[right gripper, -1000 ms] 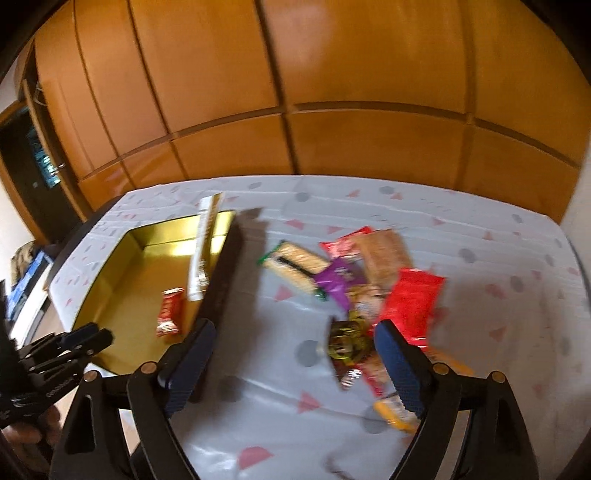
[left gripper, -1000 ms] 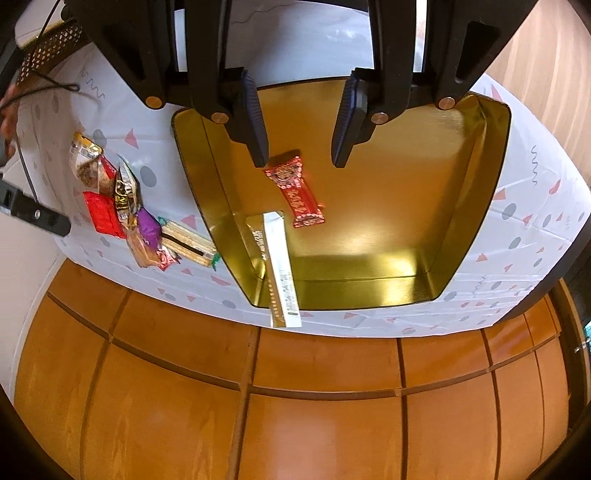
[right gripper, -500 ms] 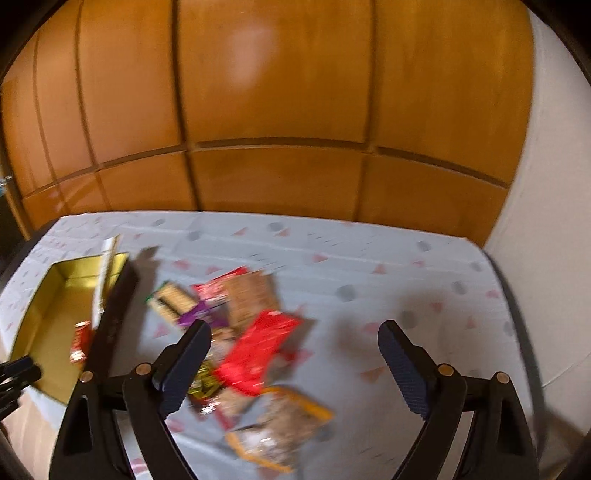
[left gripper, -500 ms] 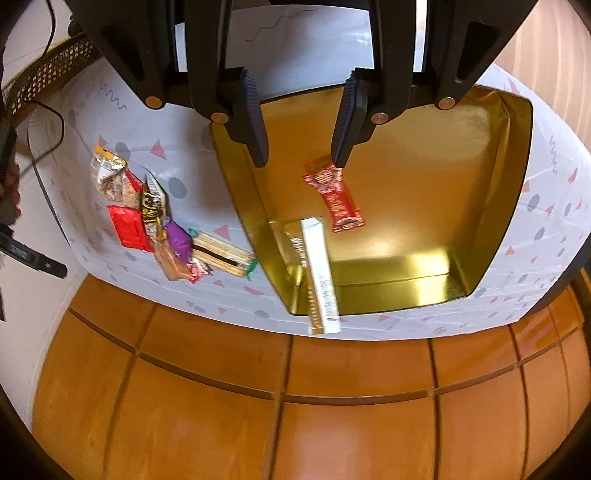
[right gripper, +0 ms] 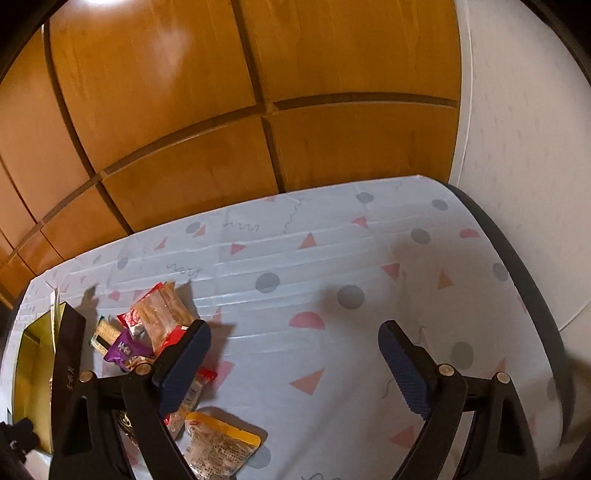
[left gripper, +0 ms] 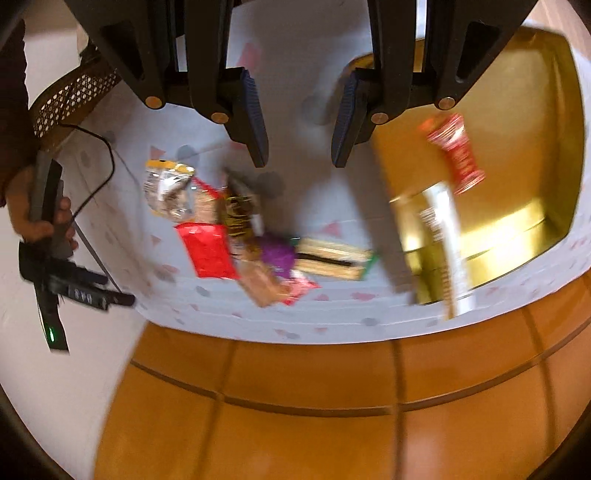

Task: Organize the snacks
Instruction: 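Reach the left gripper to the brown printed bag and grasp it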

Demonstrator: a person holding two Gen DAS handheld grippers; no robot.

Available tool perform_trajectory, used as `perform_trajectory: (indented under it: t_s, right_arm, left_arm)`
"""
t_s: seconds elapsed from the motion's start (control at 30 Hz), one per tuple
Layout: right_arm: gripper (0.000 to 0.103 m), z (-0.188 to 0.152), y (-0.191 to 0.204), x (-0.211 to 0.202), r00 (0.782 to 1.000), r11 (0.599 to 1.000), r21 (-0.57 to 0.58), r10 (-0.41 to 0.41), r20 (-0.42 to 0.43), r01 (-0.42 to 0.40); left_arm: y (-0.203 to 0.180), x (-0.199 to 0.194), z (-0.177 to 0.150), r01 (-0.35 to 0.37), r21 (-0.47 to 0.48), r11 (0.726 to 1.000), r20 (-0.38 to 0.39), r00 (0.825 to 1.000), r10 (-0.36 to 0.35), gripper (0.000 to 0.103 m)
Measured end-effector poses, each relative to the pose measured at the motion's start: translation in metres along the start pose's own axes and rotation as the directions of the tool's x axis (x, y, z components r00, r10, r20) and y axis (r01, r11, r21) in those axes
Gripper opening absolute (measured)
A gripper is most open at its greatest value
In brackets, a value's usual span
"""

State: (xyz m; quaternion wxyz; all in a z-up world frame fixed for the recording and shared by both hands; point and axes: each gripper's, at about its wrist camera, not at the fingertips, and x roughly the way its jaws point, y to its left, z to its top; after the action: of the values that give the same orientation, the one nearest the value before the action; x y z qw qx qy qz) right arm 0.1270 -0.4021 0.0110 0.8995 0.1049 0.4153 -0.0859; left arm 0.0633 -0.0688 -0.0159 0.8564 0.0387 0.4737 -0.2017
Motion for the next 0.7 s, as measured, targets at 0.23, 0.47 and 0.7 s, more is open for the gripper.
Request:
perform_trajectory:
  t_s: [0.23,0.47,0.7]
  right_arm:
    - [0.093,0.0,-0.001,-0.001,0.999,0.999,0.018,0.051,-0.003,-0.051]
    - [0.094,0.0,0.004,0.0,0.997,0.997,-0.003,0.073,-0.016,-0.073]
    - [0.096,-0.001,0.009,0.002,0.997,0.996,-0.032,0.076,-0.027,-0.077]
  left_arm:
    - [-0.037,0.055,0.028,0.068,0.079,0.995,-0.058,0.996,-0.064,0.044]
    - [-0.054,0.102,0.048,0.055,0.15,0.987,-0.113,0.993,-0.038,0.045]
    - [-0.055,0.14,0.053,0.09,0.115,0.989,-0.175,0.982,-0.069,0.042]
